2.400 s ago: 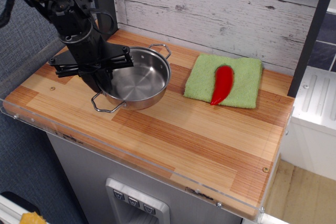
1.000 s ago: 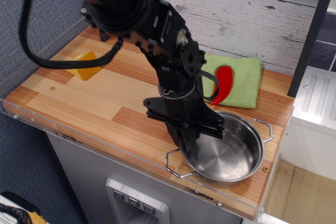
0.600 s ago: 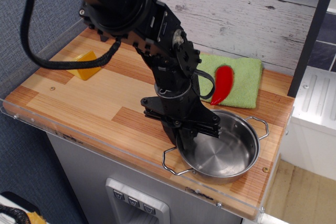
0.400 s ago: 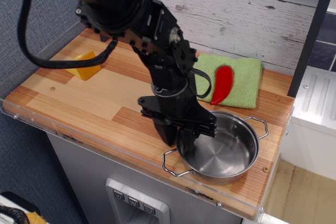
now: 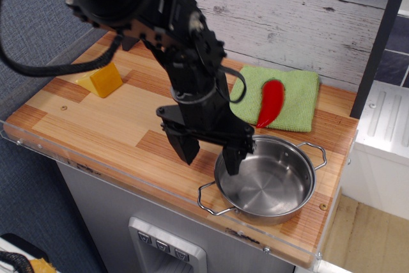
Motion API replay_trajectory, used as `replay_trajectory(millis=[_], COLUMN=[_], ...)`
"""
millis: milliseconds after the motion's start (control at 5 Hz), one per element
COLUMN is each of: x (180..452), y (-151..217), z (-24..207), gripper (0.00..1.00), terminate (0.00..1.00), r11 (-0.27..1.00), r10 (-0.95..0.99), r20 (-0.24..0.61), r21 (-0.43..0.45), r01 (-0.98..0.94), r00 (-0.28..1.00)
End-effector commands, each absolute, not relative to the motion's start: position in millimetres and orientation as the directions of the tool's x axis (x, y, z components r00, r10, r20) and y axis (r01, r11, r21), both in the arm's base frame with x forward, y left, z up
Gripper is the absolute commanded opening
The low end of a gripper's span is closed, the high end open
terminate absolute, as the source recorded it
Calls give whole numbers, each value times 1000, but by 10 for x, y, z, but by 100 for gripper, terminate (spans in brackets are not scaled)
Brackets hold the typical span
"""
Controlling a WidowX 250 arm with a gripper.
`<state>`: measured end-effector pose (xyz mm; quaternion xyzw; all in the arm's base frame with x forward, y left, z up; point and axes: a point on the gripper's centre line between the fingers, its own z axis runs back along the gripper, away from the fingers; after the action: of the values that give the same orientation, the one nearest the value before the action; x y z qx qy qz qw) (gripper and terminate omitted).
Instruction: Move the pot to the front right corner of the table
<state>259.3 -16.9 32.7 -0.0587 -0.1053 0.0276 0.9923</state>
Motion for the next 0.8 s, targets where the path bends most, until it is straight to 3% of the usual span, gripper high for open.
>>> replay_trajectory(millis=[0, 200, 400, 600], x=[2472, 2509, 2671, 2821], y=[49, 301, 674, 994], z=[734, 890, 977, 1003], gripper=[100, 100, 100, 100], terminate=[0, 0, 0, 0], r11=[987, 975, 957, 940], r10=[139, 223, 258, 315], r20=[296, 321, 351, 342], r21=[-117, -83, 35, 18], r01=[-109, -208, -288, -342], r00=[945, 920, 900, 885])
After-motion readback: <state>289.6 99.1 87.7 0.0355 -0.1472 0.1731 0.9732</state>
